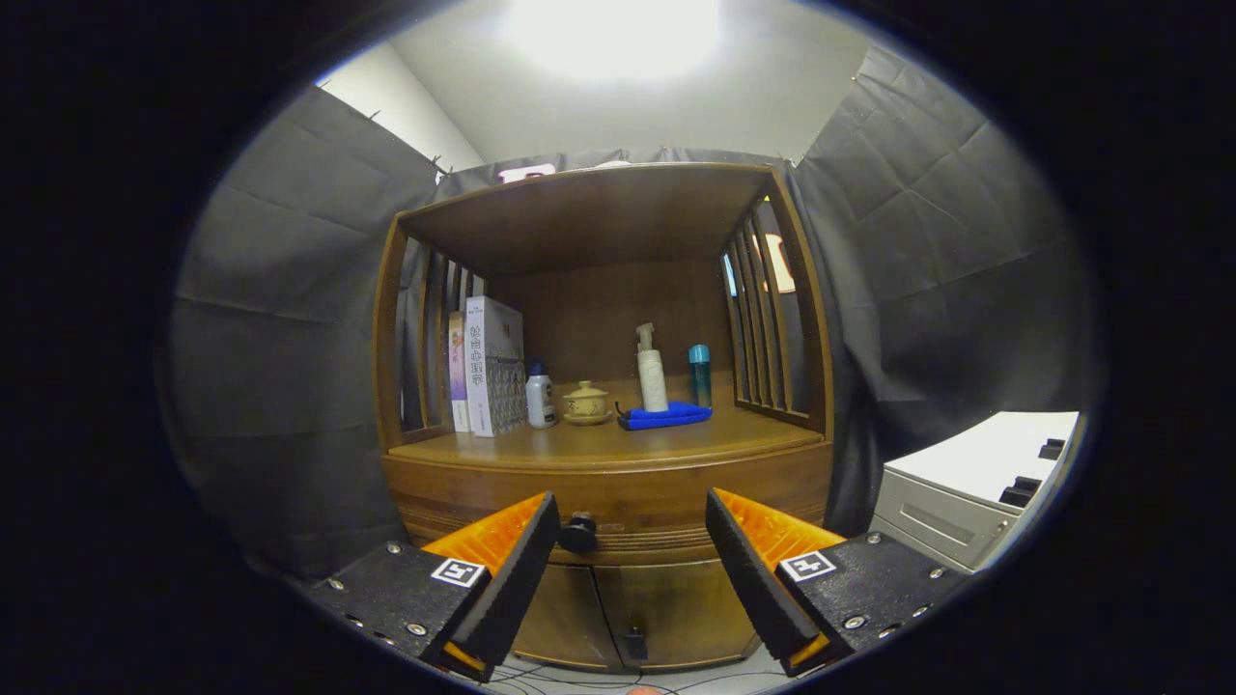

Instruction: Pull open the drawer, take out the items inside it, and place them on the countertop above the cabinet.

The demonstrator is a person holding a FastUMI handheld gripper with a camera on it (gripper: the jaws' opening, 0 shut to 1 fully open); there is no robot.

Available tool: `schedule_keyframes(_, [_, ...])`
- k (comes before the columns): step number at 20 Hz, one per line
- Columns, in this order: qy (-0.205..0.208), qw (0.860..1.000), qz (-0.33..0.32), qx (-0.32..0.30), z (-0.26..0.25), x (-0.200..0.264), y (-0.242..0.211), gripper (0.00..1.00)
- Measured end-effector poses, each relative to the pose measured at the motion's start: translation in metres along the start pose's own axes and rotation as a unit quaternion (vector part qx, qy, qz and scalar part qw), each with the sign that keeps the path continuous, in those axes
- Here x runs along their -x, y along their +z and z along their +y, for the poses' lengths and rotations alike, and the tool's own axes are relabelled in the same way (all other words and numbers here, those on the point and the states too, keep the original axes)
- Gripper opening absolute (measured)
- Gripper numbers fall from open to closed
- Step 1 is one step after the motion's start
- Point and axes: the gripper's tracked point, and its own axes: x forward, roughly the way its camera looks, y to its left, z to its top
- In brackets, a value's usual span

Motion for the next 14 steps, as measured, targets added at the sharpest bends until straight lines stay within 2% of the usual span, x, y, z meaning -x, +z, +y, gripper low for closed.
schedule_keyframes(14, [0.045,0.998,0.03,0.042,0.038,-0.067,-0.033,0.95])
